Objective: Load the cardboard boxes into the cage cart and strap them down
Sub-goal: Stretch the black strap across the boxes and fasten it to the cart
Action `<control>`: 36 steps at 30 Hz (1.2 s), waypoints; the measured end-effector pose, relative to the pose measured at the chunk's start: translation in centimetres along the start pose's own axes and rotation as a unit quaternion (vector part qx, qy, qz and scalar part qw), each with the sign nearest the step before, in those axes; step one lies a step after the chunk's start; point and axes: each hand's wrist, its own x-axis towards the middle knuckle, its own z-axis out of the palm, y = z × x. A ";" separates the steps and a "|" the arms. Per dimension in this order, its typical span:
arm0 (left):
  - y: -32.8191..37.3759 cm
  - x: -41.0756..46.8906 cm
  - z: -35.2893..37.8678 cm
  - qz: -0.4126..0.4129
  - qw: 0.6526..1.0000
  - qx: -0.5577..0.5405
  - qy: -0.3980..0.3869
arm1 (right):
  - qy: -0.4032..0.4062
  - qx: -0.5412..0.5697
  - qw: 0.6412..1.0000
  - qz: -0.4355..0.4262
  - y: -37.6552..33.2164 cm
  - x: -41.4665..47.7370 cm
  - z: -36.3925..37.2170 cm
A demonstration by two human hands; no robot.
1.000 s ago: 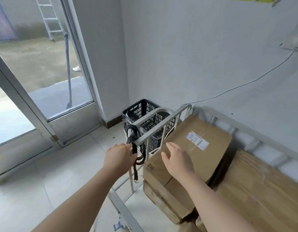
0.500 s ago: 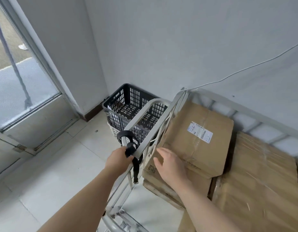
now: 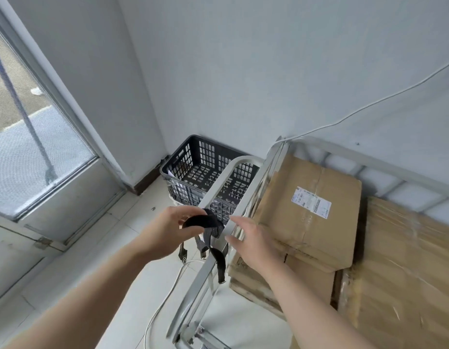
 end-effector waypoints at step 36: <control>15.0 -2.3 9.1 0.060 0.985 0.122 0.108 | 0.149 0.013 0.989 0.017 11.6 -17.1 -24.1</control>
